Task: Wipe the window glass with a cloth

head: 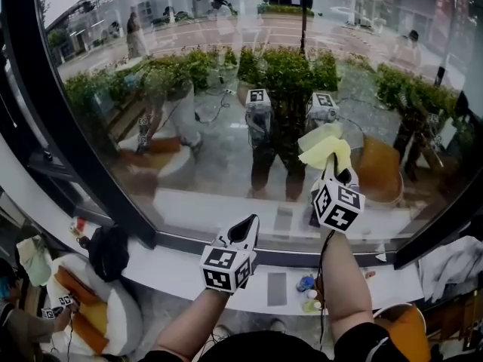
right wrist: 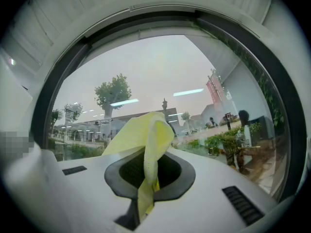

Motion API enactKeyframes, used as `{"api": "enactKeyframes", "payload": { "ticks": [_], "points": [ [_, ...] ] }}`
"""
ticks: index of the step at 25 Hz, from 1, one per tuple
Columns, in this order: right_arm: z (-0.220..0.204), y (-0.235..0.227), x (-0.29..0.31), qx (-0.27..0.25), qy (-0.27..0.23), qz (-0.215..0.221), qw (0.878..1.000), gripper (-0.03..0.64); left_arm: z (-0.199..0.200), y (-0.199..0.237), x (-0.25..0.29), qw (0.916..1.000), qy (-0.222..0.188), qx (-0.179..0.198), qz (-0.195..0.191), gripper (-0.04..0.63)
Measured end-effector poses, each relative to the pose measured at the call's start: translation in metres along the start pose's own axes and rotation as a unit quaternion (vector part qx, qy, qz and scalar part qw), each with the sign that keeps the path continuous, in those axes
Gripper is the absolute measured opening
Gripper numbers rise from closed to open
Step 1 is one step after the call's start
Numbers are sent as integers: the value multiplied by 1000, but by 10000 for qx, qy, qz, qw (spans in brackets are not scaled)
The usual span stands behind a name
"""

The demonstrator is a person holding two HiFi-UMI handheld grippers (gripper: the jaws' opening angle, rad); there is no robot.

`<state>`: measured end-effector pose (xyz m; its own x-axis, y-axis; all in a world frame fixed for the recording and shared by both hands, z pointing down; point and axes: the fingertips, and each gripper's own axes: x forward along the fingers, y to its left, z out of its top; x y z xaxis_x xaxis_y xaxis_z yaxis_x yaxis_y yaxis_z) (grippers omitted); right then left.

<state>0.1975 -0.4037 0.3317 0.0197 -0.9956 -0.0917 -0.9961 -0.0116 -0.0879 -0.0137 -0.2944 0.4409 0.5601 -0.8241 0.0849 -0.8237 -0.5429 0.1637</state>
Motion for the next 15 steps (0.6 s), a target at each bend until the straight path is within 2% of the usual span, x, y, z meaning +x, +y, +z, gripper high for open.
{"api": "enactKeyframes", "payload": {
  "ticks": [15],
  "points": [
    [-24, 114, 12, 99, 180, 714, 9972, 32, -1, 64, -60, 9979, -44, -83, 634, 6]
  ]
}}
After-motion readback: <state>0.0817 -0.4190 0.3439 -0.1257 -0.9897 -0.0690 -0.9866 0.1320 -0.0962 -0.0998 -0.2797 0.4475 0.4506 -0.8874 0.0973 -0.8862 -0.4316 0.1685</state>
